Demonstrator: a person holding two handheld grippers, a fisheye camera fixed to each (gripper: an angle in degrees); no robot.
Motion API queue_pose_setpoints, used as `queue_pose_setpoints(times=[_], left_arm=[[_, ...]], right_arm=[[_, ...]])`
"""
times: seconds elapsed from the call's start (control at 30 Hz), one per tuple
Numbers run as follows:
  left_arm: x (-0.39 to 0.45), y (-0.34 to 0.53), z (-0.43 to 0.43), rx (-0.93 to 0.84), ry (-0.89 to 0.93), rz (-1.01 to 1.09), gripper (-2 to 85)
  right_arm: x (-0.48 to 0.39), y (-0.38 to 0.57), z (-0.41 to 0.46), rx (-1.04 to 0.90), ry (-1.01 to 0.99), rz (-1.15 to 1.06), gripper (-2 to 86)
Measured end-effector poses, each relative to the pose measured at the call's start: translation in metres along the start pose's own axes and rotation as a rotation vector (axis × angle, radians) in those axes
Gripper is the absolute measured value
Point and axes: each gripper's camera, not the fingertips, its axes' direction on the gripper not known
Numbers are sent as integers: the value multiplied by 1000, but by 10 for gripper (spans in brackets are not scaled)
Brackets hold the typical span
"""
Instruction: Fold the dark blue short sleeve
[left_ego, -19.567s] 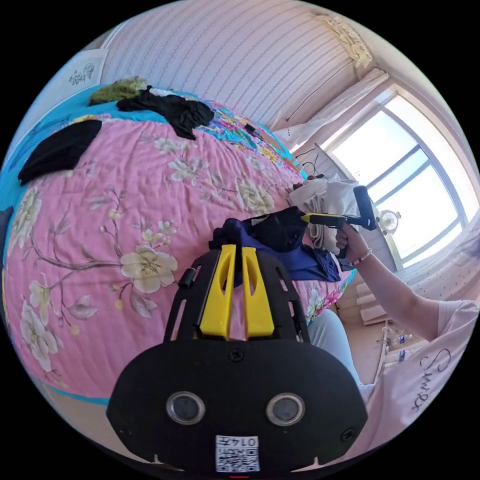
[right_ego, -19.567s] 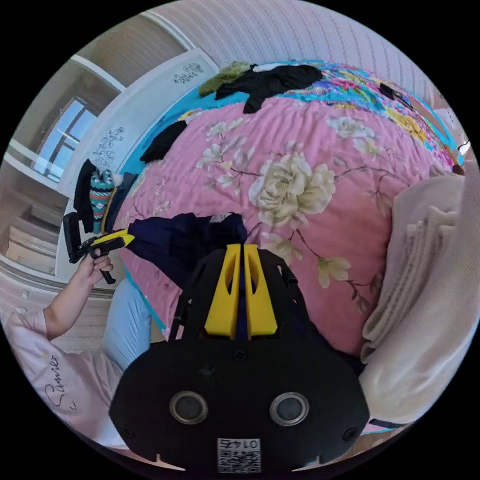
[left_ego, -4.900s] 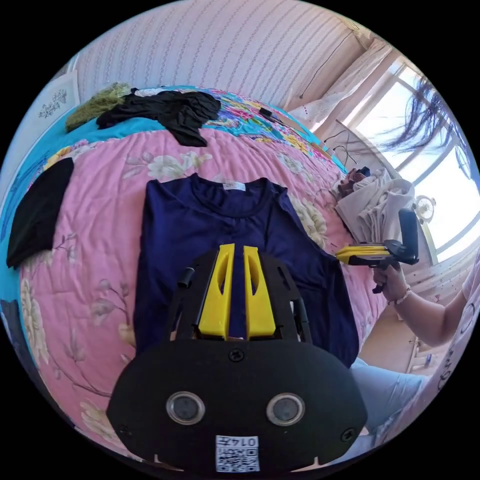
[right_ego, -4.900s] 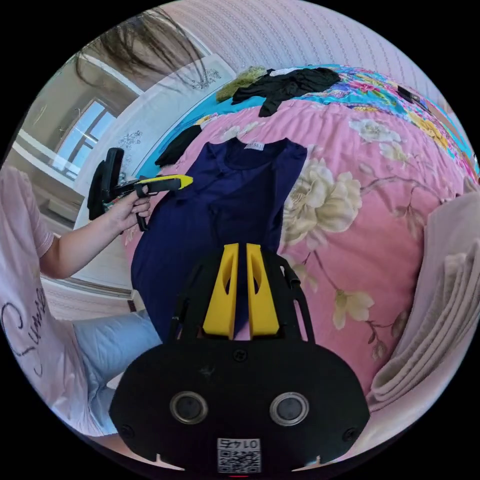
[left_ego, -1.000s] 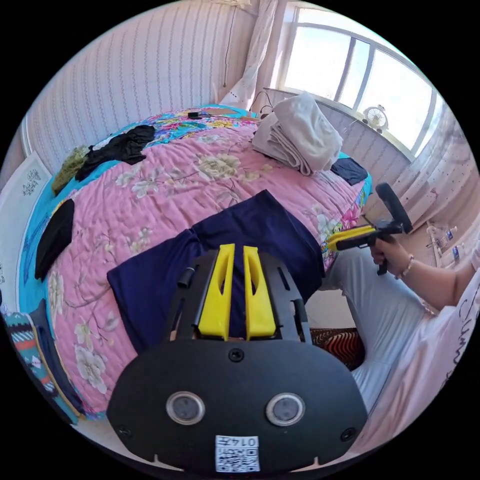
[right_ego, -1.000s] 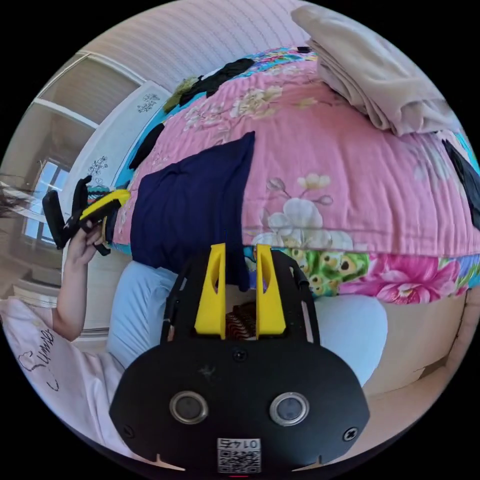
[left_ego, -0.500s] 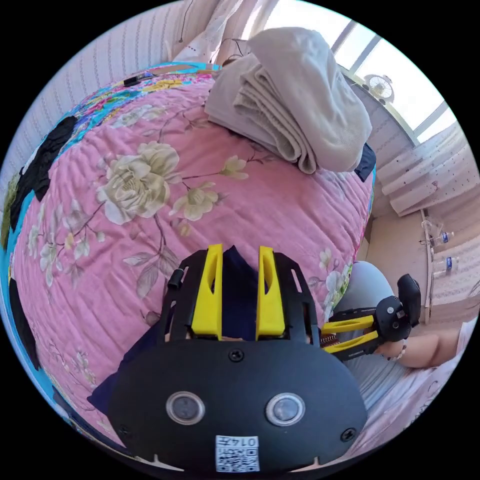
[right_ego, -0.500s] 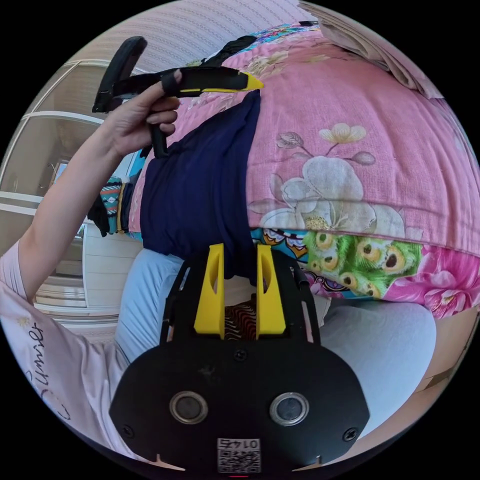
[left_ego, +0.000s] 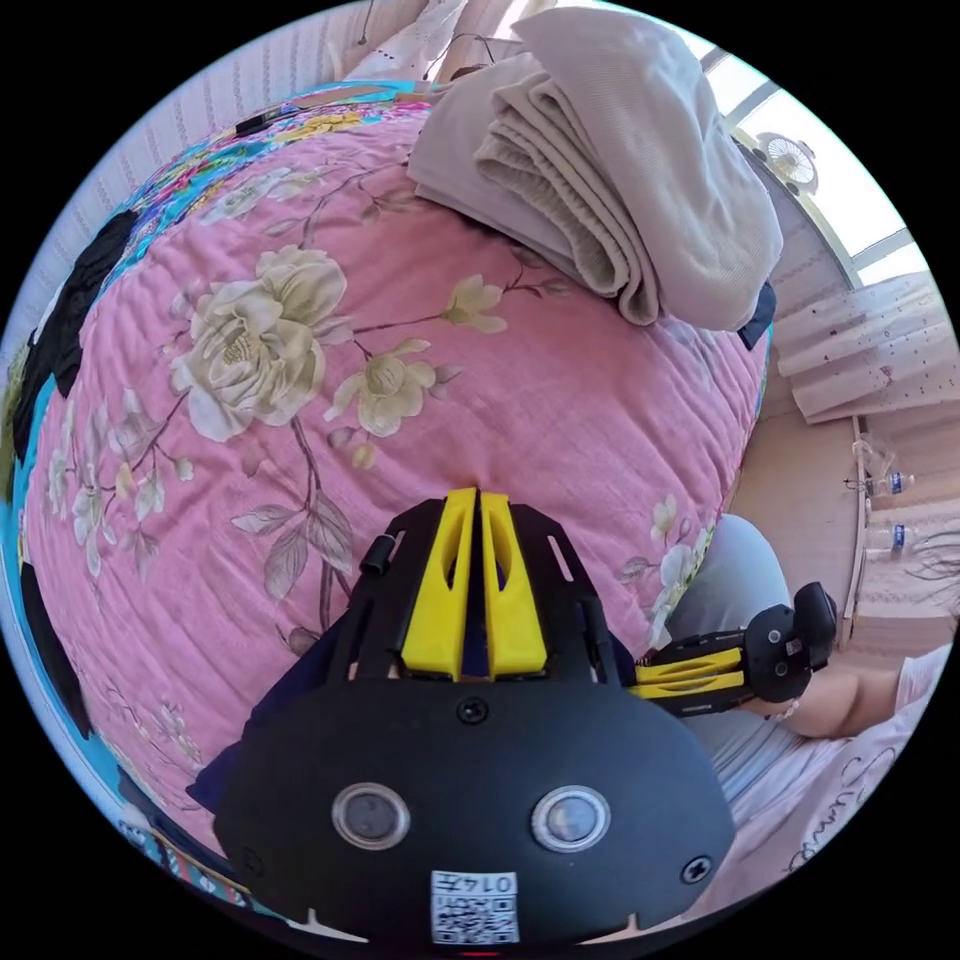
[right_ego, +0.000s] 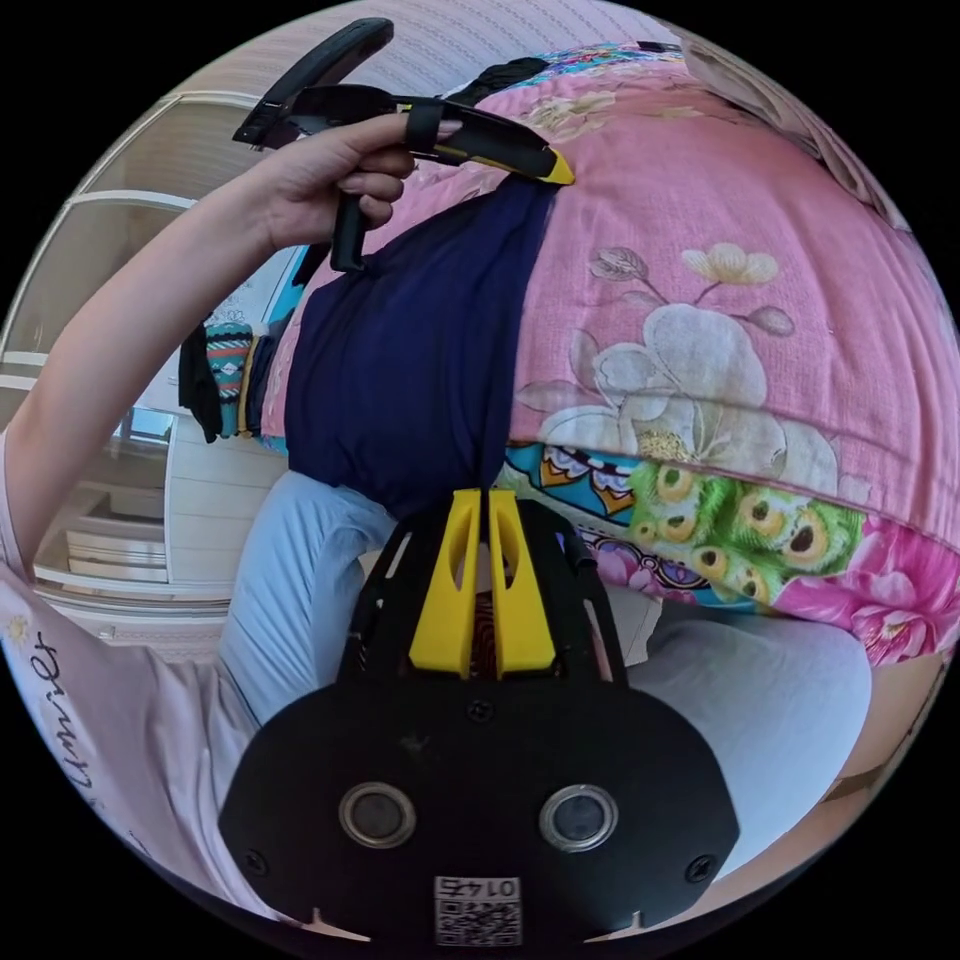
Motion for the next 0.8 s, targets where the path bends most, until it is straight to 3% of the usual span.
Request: queue_pose_setpoints(times=[0.2,0.33,0.47,0.63,0.8], left_arm=[[2,-24,-28,38,-71,24,-10],[6,-43,-51,82,-63,44,-10],[12,-62,-87,205,46,44,-10],[8,-52,-120,253,57,95,-10],[-54,37,-180,342,32,7,-10]], right_arm=[[14,-1,-18,76,-146,18,2],[39,3,-53,217,-372,71,1],[49,5,-104,317,-269,67,1],[38,0,-142,392,-332,33,2],[-33,-44,-125,314,-392,-146,2]])
